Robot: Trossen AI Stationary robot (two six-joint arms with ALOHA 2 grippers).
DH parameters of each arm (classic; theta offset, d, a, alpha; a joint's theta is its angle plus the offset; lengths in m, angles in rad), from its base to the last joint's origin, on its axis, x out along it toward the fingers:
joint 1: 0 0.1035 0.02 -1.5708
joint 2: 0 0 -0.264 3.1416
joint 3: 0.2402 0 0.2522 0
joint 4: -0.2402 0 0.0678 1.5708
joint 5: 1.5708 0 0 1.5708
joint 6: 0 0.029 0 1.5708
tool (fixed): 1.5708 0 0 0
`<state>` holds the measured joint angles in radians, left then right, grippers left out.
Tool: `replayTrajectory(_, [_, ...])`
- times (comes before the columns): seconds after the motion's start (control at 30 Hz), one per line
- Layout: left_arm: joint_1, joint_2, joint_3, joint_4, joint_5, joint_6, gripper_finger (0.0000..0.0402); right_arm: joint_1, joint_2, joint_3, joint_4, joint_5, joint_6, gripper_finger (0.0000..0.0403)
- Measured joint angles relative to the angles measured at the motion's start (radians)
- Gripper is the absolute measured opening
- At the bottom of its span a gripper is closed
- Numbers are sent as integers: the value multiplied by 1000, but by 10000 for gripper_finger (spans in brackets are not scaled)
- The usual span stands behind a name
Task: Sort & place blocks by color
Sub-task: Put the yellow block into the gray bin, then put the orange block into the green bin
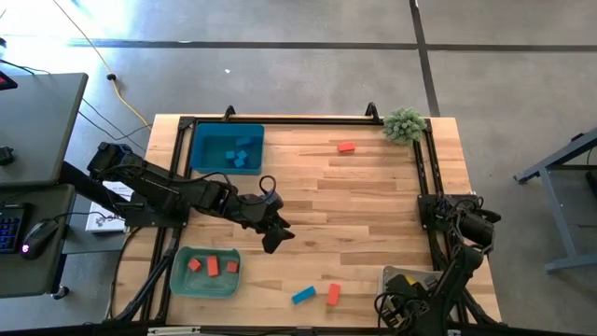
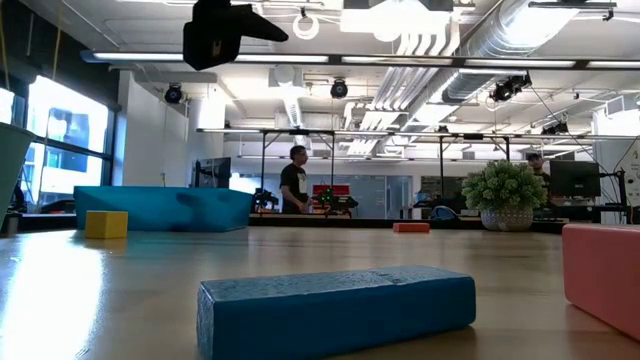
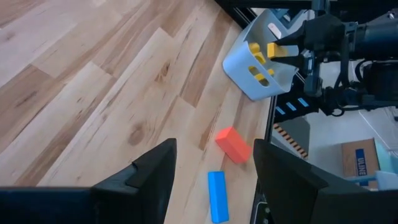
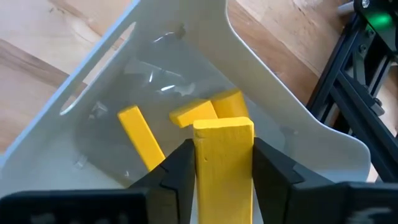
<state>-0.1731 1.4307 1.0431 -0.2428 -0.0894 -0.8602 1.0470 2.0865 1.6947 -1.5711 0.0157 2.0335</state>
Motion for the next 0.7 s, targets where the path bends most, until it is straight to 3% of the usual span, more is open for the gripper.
replayTrajectory(0.37, [-63,0,0,0,0,-38,204,-52,0,0,1,-113,-68,159])
replayTrajectory(0.7, [-127,0,0,-25,2,-33,204,-106,-1,51,-1,-93,-168,212])
